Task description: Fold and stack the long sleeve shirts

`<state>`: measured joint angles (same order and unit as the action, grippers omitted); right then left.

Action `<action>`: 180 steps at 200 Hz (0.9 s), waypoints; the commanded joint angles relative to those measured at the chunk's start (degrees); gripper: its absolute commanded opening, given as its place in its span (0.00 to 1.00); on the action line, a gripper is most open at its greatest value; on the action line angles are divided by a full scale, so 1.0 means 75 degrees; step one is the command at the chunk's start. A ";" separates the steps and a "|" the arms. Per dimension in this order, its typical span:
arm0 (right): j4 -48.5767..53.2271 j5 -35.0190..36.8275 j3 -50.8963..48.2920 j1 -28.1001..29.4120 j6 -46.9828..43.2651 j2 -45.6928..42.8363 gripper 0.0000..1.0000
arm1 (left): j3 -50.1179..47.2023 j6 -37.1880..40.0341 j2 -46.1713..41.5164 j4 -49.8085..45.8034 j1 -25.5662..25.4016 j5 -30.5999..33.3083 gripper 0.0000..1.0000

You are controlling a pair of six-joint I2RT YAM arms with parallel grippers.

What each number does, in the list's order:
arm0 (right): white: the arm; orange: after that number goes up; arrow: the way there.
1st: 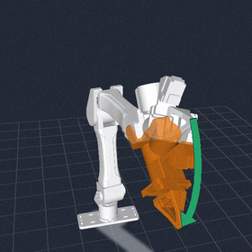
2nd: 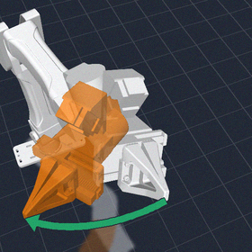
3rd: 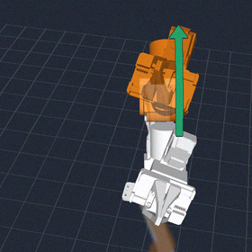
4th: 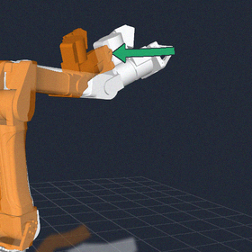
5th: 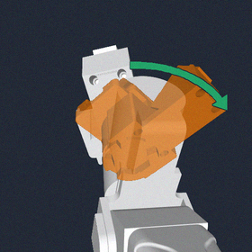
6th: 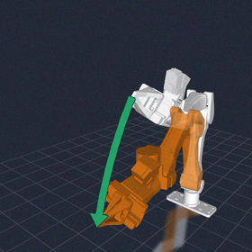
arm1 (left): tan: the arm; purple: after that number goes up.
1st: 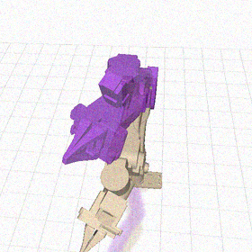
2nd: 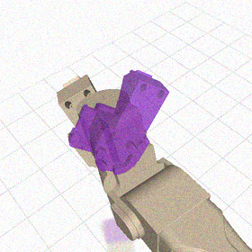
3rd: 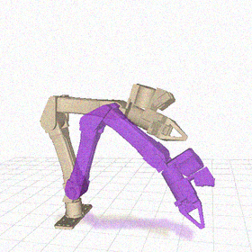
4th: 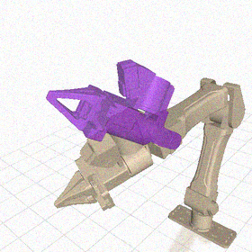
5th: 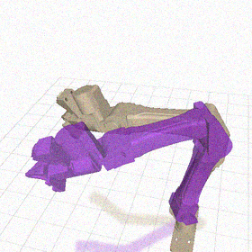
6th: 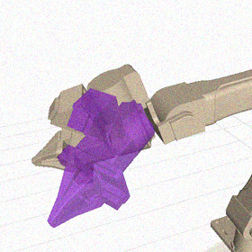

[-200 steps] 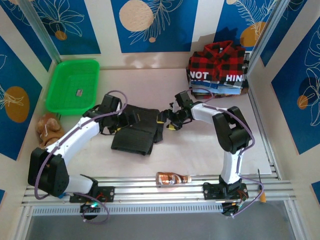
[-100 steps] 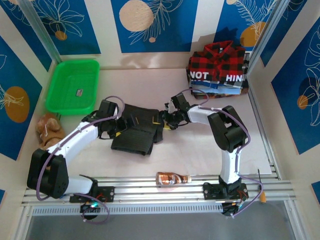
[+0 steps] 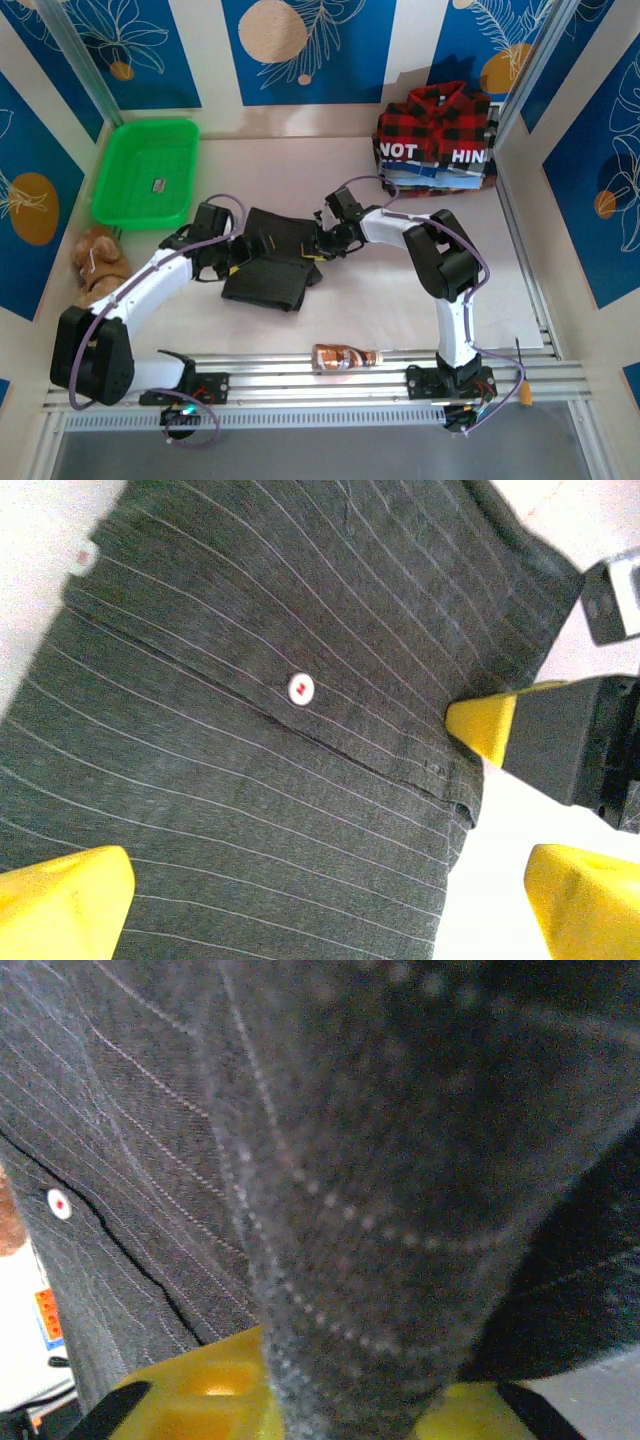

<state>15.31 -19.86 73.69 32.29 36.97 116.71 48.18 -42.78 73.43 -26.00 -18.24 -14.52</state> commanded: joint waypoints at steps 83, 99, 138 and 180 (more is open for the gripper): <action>0.5673 0.4941 0.2075 -0.1348 -0.2208 -0.2688 0.00 | 0.2093 0.1744 -0.0825 -0.1511 0.1311 0.0322 1.00; 0.6314 0.5903 0.2450 -0.1604 -0.2703 -0.3108 0.00 | 0.2374 0.1705 -0.0814 -0.1529 0.1354 0.0258 1.00; 0.7287 0.7929 0.3339 -0.1099 -0.4020 -0.3181 0.00 | 0.2518 0.1458 -0.0767 -0.1278 0.1388 -0.0011 1.00; 0.8064 0.8302 0.3479 0.0601 -0.4522 -0.1218 0.00 | 0.2300 0.1369 -0.0638 -0.1221 0.1389 -0.0310 1.00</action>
<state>69.89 38.85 99.59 30.06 7.53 97.76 65.73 -32.23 68.12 -35.05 -8.47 -14.17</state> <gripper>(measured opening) 0.075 0.998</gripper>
